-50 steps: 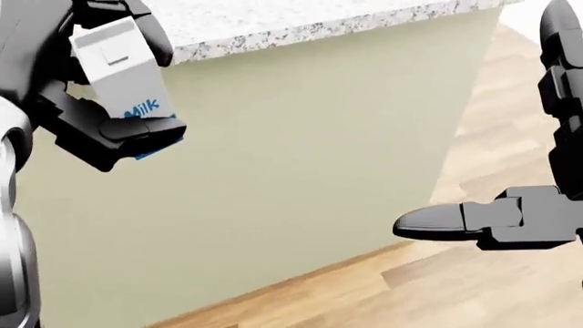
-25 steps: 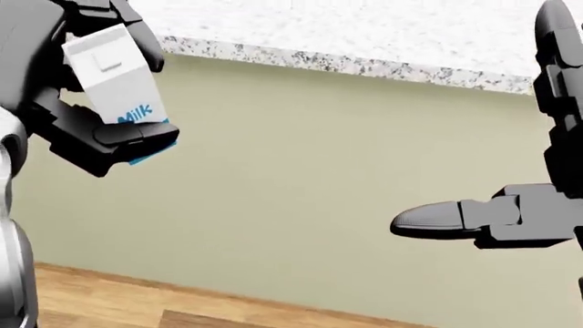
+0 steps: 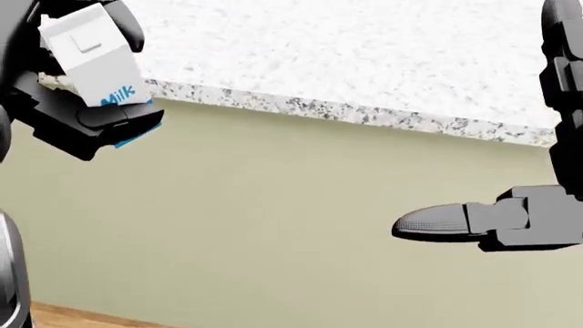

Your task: Move the drinks to the dining counter.

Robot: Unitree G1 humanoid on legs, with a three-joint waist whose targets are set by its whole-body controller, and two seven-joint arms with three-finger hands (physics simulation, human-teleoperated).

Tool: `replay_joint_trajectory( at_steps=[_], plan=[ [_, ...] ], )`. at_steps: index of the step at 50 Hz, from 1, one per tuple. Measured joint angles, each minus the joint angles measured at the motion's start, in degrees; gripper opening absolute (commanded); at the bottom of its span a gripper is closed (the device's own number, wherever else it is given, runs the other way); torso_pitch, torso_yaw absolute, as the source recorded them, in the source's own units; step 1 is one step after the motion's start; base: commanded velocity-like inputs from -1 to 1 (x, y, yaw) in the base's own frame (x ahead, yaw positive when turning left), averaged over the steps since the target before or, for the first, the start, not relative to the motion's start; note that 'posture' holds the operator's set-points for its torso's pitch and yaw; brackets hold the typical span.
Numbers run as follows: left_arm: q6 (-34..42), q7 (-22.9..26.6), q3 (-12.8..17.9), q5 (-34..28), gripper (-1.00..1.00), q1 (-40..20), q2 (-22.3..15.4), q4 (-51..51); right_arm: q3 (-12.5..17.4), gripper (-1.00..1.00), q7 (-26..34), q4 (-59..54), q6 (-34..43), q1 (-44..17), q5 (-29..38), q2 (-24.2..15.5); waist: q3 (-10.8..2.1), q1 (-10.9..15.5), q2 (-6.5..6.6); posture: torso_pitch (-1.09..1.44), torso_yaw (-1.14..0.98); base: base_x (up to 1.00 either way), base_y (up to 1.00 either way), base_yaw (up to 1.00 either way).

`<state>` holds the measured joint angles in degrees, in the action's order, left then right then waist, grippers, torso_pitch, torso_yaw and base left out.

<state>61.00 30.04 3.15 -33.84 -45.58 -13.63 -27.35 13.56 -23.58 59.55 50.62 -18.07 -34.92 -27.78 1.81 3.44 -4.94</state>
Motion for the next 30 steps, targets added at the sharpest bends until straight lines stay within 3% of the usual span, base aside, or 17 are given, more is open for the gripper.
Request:
replay_joint_trajectory(
  at_steps=[1, 2, 3, 5, 7, 10, 12, 13, 14, 17, 23, 26, 30],
  plan=[
    [-0.1, 0.0, -0.3, 0.1, -1.0, 0.5, 0.5, -0.3, 0.2, 1.0, 0.0, -0.3, 0.0, 0.3, 0.2, 0.1, 1.12, -0.6, 0.88, 0.0, 0.0, 1.0, 0.0, 0.0],
    [-0.1, 0.3, -1.0, 0.4, -1.0, 1.2, 0.8, -0.2, 0.1, 1.0, -0.1, -0.7, 0.3, 0.9, 0.4, 0.4, 2.07, -0.9, 1.04, 0.0, 0.0, 1.0, 0.0, 0.0],
    [0.2, 0.8, -2.0, 0.9, -1.0, 1.6, 1.0, 0.4, 0.2, 1.0, -0.2, -0.9, 0.8, 1.5, 0.5, 0.5, 2.13, -1.3, 0.57, 0.0, 0.0, 1.0, 0.0, 0.0],
    [0.8, 1.8, -3.0, 1.8, -1.0, 1.4, 1.0, 1.1, 0.9, 1.0, -0.4, -1.0, 1.2, 0.8, -0.1, 0.7, 1.11, -1.8, -0.62, 0.0, 0.0, 0.25, 0.0, 0.0],
    [0.6, 2.0, -2.7, 2.2, -1.0, 0.5, 0.7, 0.4, 2.0, 1.0, -0.7, -0.3, 0.3, -0.2, -1.4, 0.5, 0.24, -2.1, -0.23, 0.0, 0.0, 0.07, 0.0, -0.88],
    [0.1, 1.2, -0.8, 1.2, -1.0, 0.2, 0.2, -0.7, 1.4, 1.0, -1.1, -0.1, -0.8, 0.2, -2.9, -0.1, 0.68, -2.5, 3.69, 0.0, 0.0, 0.07, 0.0, -1.0],
    [0.1, 0.8, -0.3, 0.6, -1.0, 0.1, -0.2, -0.4, 0.9, 1.0, -1.5, -0.6, -0.6, 0.5, -3.6, 0.1, 2.44, -2.0, 7.38, 0.0, 0.0, 0.07, 0.0, -1.0],
    [0.3, 0.6, 0.1, 0.4, -1.0, 0.8, -0.4, 0.1, 0.0, 1.0, -1.7, -1.1, -0.2, 0.7, -4.1, 0.4, 3.9, -1.1, 6.79, 0.0, 0.0, 0.08, 0.0, -0.75],
    [1.0, 0.6, 0.2, 0.1, -1.0, 1.4, -0.3, 1.1, -0.5, 1.0, -1.8, -1.6, 0.3, 1.1, -4.5, 0.0, 4.56, -0.2, 6.66, 0.0, 0.0, 0.05, 0.0, -0.64],
    [2.4, 1.2, -1.5, 0.6, -1.0, 0.6, 0.1, 2.6, 0.6, 1.0, -2.7, -1.2, 0.4, 0.9, -4.3, -1.4, 3.83, -0.5, 6.45, 0.0, 0.0, 0.0, 0.0, 0.0],
    [0.9, 1.9, -0.9, 1.3, -1.0, -0.6, -0.7, -1.7, -0.2, 1.0, -3.0, 0.4, -1.8, -0.3, -4.2, -2.5, 4.15, -1.3, 2.95, 0.0, 0.0, 0.0, 0.0, 0.0],
    [1.1, 1.5, 0.1, 0.3, -1.0, -1.2, -1.1, -1.3, -0.2, 1.0, -3.2, -0.1, -1.9, -0.3, -4.4, -2.9, 2.99, -1.6, -0.2, 0.0, 0.0, 0.0, 0.0, 0.0],
    [1.9, 1.9, -1.4, 0.4, -1.0, -0.2, -0.5, 0.7, -0.2, 1.0, -3.8, -1.1, -1.2, 0.4, -4.1, -2.7, 2.65, -2.1, 1.89, 0.0, 0.0, 0.0, 0.0, 0.0]
  ],
)
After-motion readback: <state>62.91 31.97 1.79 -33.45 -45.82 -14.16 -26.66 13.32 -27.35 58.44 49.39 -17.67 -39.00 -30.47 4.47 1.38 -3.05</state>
